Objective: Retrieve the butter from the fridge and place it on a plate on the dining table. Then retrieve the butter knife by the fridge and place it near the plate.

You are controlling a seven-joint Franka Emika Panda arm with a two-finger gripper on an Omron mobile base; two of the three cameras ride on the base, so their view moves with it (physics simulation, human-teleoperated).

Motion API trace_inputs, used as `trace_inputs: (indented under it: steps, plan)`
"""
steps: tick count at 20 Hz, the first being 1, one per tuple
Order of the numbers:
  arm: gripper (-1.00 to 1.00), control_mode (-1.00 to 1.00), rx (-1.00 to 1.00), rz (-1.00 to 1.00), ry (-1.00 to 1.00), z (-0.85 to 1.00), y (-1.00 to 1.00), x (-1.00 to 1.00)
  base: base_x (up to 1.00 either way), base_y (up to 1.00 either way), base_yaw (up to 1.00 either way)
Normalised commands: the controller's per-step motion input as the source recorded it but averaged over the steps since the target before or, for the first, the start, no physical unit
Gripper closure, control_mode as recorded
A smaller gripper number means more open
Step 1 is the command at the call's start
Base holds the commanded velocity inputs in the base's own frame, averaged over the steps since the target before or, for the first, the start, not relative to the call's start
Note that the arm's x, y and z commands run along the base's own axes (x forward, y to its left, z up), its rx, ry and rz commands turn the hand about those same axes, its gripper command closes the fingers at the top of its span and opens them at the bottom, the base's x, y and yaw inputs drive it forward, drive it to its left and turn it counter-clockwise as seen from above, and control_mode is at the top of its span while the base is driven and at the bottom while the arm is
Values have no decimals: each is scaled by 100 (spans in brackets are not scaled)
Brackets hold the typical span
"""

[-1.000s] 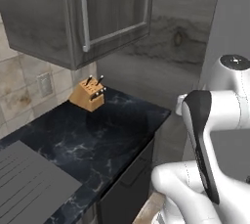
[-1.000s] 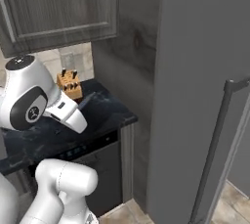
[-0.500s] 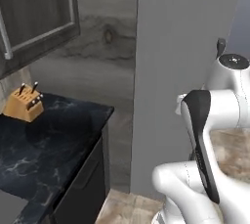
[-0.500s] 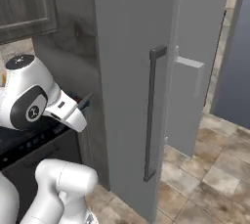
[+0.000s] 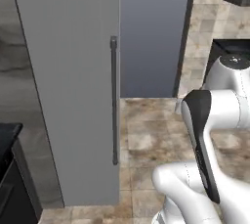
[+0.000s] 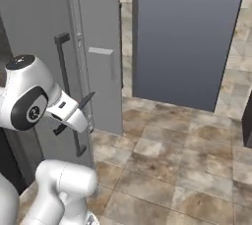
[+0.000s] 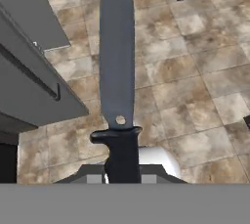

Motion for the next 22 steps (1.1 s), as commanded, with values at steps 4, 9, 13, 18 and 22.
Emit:
trace_inputs:
  steps: [4,9,13,18,22]
  plan:
    - [100,100,0,0,0,0,0,0,-13,-68,-60]
    - [100,100,0,0,0,0,0,0,0,-48,-57]
    - [100,100,0,0,0,0,0,0,28,-3,-39]
    - [100,100,0,0,0,0,0,0,90,-23,-14]
    - [100,100,0,0,0,0,0,0,100,-44,-6]
